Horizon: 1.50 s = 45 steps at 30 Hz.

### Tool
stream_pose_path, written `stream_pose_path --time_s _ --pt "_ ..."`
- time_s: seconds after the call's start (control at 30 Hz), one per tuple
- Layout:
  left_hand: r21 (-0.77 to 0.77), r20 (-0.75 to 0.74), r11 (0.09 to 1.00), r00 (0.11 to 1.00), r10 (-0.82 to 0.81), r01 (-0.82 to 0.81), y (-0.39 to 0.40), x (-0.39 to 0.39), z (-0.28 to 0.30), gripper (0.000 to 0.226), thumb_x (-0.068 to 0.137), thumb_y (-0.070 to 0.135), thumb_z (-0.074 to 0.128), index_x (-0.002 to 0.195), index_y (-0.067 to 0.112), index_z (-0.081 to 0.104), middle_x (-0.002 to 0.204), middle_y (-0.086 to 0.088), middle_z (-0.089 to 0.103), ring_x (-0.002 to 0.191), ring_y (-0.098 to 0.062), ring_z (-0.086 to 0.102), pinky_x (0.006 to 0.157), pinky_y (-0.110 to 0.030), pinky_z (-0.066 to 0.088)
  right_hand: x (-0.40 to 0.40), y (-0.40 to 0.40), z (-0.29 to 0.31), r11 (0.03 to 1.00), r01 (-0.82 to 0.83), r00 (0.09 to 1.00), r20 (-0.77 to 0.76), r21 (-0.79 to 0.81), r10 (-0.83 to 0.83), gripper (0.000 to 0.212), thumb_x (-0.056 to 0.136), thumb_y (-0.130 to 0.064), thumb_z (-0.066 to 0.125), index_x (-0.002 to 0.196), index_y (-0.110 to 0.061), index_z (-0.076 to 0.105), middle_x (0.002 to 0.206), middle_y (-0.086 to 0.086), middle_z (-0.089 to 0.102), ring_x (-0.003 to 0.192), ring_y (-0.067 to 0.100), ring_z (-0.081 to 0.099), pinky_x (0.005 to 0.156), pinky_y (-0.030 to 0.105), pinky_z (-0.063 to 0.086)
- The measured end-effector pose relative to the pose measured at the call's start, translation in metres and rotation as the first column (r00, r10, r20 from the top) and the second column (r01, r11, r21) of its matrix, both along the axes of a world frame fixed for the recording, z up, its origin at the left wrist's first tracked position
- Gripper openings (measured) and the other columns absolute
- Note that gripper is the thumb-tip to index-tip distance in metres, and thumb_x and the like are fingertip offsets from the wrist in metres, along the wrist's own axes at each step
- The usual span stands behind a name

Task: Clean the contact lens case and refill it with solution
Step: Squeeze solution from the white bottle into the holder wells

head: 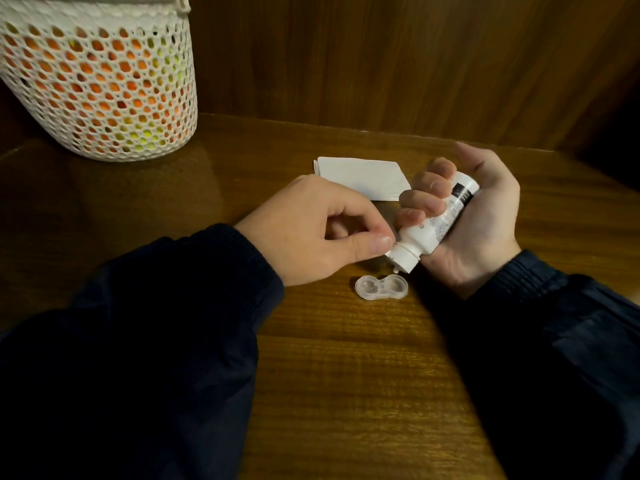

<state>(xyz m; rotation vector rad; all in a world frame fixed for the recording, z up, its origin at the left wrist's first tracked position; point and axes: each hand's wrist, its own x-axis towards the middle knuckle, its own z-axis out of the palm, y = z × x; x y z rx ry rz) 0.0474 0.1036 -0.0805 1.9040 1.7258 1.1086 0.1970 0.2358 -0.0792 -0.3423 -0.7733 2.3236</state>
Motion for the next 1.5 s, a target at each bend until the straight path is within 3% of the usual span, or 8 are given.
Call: stream_pose_path --time_s 0.2,0.37,0.47,0.53,0.67,0.8,1.5 --pt "0.026 0.021 0.999 0.999 -0.025 0.024 -0.006 -0.013 0.012 0.011 0.095 0.019 0.074 0.101 0.015 0.083 0.069 0.031 0.067 0.052 0.012 0.055 0.046 -0.002 0.036 -0.012 -0.006 0.017 0.999 -0.036 0.999 0.003 0.033 0.036 0.037 0.096 -0.035 0.05 0.063 -0.019 0.053 0.054 -0.007 0.046 0.041 0.009 0.043 0.045 0.02 0.04" --pt "-0.091 0.064 0.996 0.998 -0.009 0.015 -0.01 -0.024 0.015 0.035 0.082 0.053 0.071 0.089 0.022 0.083 0.074 0.009 0.077 0.054 0.001 0.055 0.049 -0.012 0.039 -0.019 -0.009 0.019 0.999 -0.006 1.0 0.012 0.037 0.006 0.037 0.095 -0.034 0.052 0.062 -0.018 0.053 0.053 -0.006 0.044 0.041 0.009 0.041 0.046 0.019 0.04" --pt "-0.148 0.027 0.989 1.0 -0.011 0.015 -0.007 -0.024 0.013 0.047 0.077 0.065 0.069 0.084 0.021 0.083 0.073 0.001 0.076 0.063 -0.018 0.062 0.054 -0.026 0.045 -0.017 -0.01 0.014 0.999 -0.021 1.0 0.02 0.036 0.02 0.039 0.096 -0.035 0.05 0.061 -0.019 0.052 0.051 -0.007 0.043 0.039 0.008 0.041 0.045 0.018 0.039" --pt "-0.16 0.032 0.987 0.999 -0.023 0.028 -0.005 -0.025 0.012 0.042 0.079 0.063 0.074 0.081 0.021 0.083 0.072 -0.002 0.074 0.061 -0.021 0.06 0.054 -0.026 0.043 -0.016 -0.011 0.011 0.999 -0.035 0.999 0.026 0.039 0.034 0.039 0.096 -0.036 0.051 0.061 -0.019 0.051 0.051 -0.007 0.043 0.039 0.008 0.04 0.044 0.019 0.039" --pt "-0.174 0.048 0.983 0.998 -0.042 0.05 -0.005 -0.025 0.011 0.026 0.085 0.047 0.08 0.077 0.022 0.081 0.06 0.007 0.066 0.051 -0.004 0.051 0.049 -0.019 0.037 -0.017 -0.015 0.007 0.997 -0.039 0.998 0.05 0.063 0.036 0.039 0.095 -0.037 0.051 0.061 -0.019 0.049 0.05 -0.006 0.041 0.038 0.009 0.037 0.044 0.019 0.038" --pt "-0.166 0.053 0.985 0.998 -0.035 0.043 -0.006 -0.024 0.011 0.021 0.085 0.039 0.083 0.076 0.02 0.082 0.055 0.013 0.063 0.046 0.0 0.051 0.046 -0.012 0.035 -0.018 -0.016 0.006 0.997 -0.03 0.998 0.055 0.077 0.026 0.039 0.095 -0.037 0.051 0.061 -0.02 0.048 0.049 -0.007 0.038 0.037 0.009 0.035 0.043 0.019 0.037" --pt "-0.171 0.031 0.984 0.999 -0.038 0.043 -0.006 -0.024 0.01 0.022 0.083 0.04 0.084 0.074 0.02 0.081 0.046 0.003 0.052 0.041 -0.008 0.042 0.047 -0.016 0.036 -0.019 -0.015 0.003 0.994 -0.036 0.998 0.053 0.107 0.031 0.04 0.096 -0.036 0.049 0.059 -0.021 0.046 0.046 -0.006 0.036 0.035 0.011 0.032 0.043 0.021 0.036"
